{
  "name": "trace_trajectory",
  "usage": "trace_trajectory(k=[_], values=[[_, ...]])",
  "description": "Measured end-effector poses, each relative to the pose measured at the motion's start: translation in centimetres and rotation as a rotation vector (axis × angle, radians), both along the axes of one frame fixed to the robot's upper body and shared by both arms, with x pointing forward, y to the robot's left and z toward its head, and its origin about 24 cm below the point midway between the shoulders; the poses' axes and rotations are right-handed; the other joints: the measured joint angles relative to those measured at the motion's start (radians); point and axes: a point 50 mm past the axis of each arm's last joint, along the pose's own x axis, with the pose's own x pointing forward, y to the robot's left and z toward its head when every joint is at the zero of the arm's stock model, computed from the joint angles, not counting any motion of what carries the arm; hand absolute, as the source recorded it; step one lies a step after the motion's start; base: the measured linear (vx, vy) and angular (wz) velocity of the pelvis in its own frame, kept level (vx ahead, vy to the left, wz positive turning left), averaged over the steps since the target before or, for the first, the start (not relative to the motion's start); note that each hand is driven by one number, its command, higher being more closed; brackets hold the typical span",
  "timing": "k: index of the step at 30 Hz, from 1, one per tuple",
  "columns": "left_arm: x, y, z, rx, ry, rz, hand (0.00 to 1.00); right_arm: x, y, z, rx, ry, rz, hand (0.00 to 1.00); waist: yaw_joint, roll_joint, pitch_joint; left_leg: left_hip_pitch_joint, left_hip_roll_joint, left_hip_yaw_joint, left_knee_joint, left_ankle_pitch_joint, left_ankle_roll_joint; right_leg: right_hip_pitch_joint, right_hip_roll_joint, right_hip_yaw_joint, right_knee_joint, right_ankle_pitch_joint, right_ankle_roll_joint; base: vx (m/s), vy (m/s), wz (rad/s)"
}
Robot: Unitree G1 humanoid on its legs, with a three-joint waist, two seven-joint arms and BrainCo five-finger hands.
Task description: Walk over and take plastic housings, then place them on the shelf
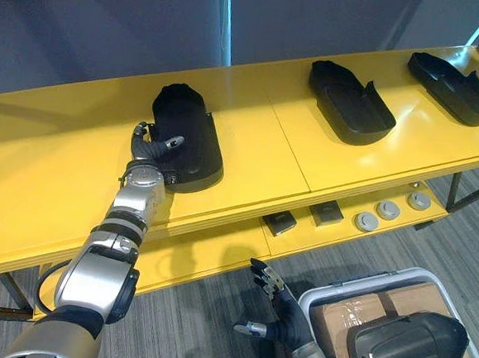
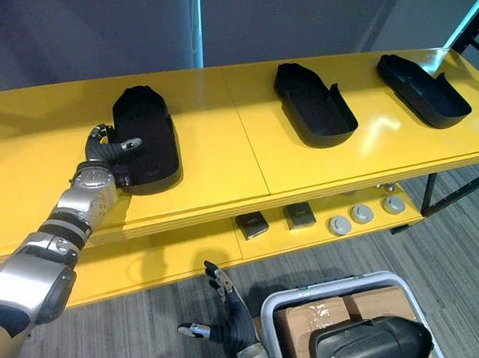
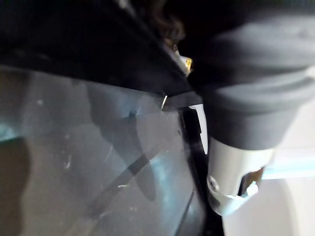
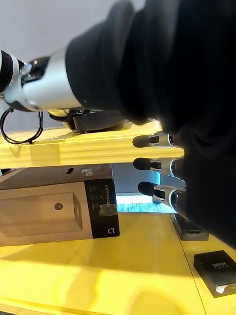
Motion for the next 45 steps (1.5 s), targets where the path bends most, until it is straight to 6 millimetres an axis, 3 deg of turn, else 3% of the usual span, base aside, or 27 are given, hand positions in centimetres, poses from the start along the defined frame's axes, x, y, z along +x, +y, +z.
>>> trace_trajectory(k=[6, 9, 10, 12, 14, 17, 18, 23, 26, 33, 36, 38, 42, 45], values=[[-0.3, -0.2, 2.0, 0.038, -0.077, -0.014, 0.00, 0.2, -0.3, -1.0, -0.021, 0.036, -0.016, 0.00, 0.004, 0.001, 0.001, 0.001, 0.000, 0.002, 0.000, 0.000, 0.000, -0.001, 0.000, 0.007, 0.000, 0.000, 0.000, 0.04, 0.014, -0.02], [-1.4, -1.4, 5.6, 0.133, -0.243, -0.024, 0.00, 0.1, -0.7, -1.2, -0.022, 0.046, -0.032, 0.00, 0.017, 0.001, 0.001, 0.001, 0.000, 0.001, 0.001, 0.003, 0.001, 0.002, -0.001, 0.001, 0.000, 0.000, 0.000, 0.00, 0.000, 0.01], [-2.7, -1.7, 7.3, 0.166, -0.354, -0.026, 1.00, 0.1, -0.8, -1.3, -0.022, 0.052, -0.037, 0.00, 0.017, 0.001, 0.001, 0.003, 0.000, -0.001, 0.002, 0.005, 0.001, 0.004, -0.002, -0.002, 0.000, 0.000, 0.000, 0.00, 0.000, 0.04], [-5.5, -2.4, 8.9, 0.178, -0.550, -0.030, 1.00, 0.1, -0.7, -1.9, -0.020, 0.075, -0.043, 0.00, 0.016, 0.003, 0.000, 0.009, 0.001, -0.002, 0.001, 0.005, 0.002, 0.012, -0.001, -0.008, 0.000, 0.000, 0.000, 0.00, 0.000, 0.05], [-8.5, -2.9, 8.8, 0.150, -0.716, -0.018, 1.00, 0.0, -0.7, -2.2, -0.023, 0.088, -0.038, 0.00, 0.017, 0.009, -0.004, 0.020, 0.001, -0.005, -0.006, 0.005, 0.002, 0.020, -0.001, -0.011, 0.000, 0.000, 0.000, 0.00, 0.005, 0.05], [-13.1, -4.6, 4.2, 0.058, -0.807, -0.034, 1.00, 0.0, -0.7, -2.7, -0.015, 0.110, -0.049, 0.00, 0.024, 0.035, -0.026, 0.020, -0.004, -0.019, -0.020, 0.006, 0.003, 0.021, -0.004, -0.023, 0.000, -0.003, 0.002, 0.01, 0.028, 0.15], [-15.0, -6.0, 1.3, -0.007, -0.773, -0.084, 1.00, 0.0, -0.7, -2.8, 0.000, 0.116, -0.062, 0.00, 0.026, 0.048, -0.035, 0.020, -0.006, -0.025, -0.033, 0.006, 0.003, 0.021, -0.006, -0.036, 0.000, -0.007, 0.006, 0.00, 0.030, 0.22], [-18.4, -11.1, -5.7, -0.124, -0.527, -0.337, 1.00, 0.1, -0.6, -3.5, 0.018, 0.137, -0.082, 0.00, 0.047, 0.055, -0.061, 0.014, -0.009, -0.027, -0.046, 0.007, 0.005, 0.014, -0.010, -0.044, 0.000, -0.016, 0.015, -0.02, 0.011, 0.07], [-19.5, -12.6, -8.2, -0.134, -0.413, -0.449, 1.00, 0.0, -0.8, -3.8, 0.014, 0.145, -0.103, 0.00, 0.045, 0.064, -0.087, -0.006, -0.009, -0.025, -0.050, 0.010, 0.005, -0.010, -0.010, -0.042, 0.000, -0.017, 0.018, 0.00, 0.005, -0.02], [-18.9, -13.1, -10.7, -0.148, -0.293, -0.519, 1.00, 0.3, -1.5, -3.8, -0.028, 0.127, -0.145, 0.00, 0.045, 0.070, -0.097, -0.017, -0.005, -0.020, -0.049, 0.012, 0.002, -0.024, -0.006, -0.040, 0.000, -0.011, 0.013, 0.06, 0.003, -0.03], [-17.3, -13.4, -10.9, -0.116, -0.276, -0.530, 1.00, 0.5, -1.5, -3.8, -0.034, 0.122, -0.147, 0.00, 0.045, 0.069, -0.101, -0.029, -0.005, -0.014, -0.047, 0.011, 0.001, -0.038, -0.005, -0.035, 0.001, -0.011, 0.013, 0.07, 0.010, -0.04], [-15.7, -13.3, -10.6, -0.092, -0.273, -0.512, 1.00, 0.6, -1.4, -3.8, -0.037, 0.121, -0.145, 0.00, 0.042, 0.069, -0.101, -0.031, -0.004, -0.012, -0.047, 0.011, 0.001, -0.041, -0.004, -0.033, 0.001, -0.011, 0.013, 0.05, 0.004, -0.05], [-12.3, -12.4, -7.5, -0.008, -0.358, -0.403, 1.00, 0.7, -1.4, -3.9, -0.044, 0.121, -0.144, 0.00, 0.031, 0.068, -0.102, -0.029, -0.002, 0.011, -0.042, 0.011, 0.001, -0.047, -0.001, -0.012, 0.001, -0.010, 0.014, 0.05, 0.000, -0.15], [-11.1, -12.3, -6.2, 0.012, -0.388, -0.372, 1.00, 0.7, -1.5, -4.1, -0.048, 0.128, -0.144, 0.00, 0.016, 0.067, -0.103, -0.031, 0.000, 0.013, -0.037, 0.011, 0.001, -0.048, -0.003, -0.010, 0.001, -0.010, 0.014, 0.02, 0.004, -0.02]])
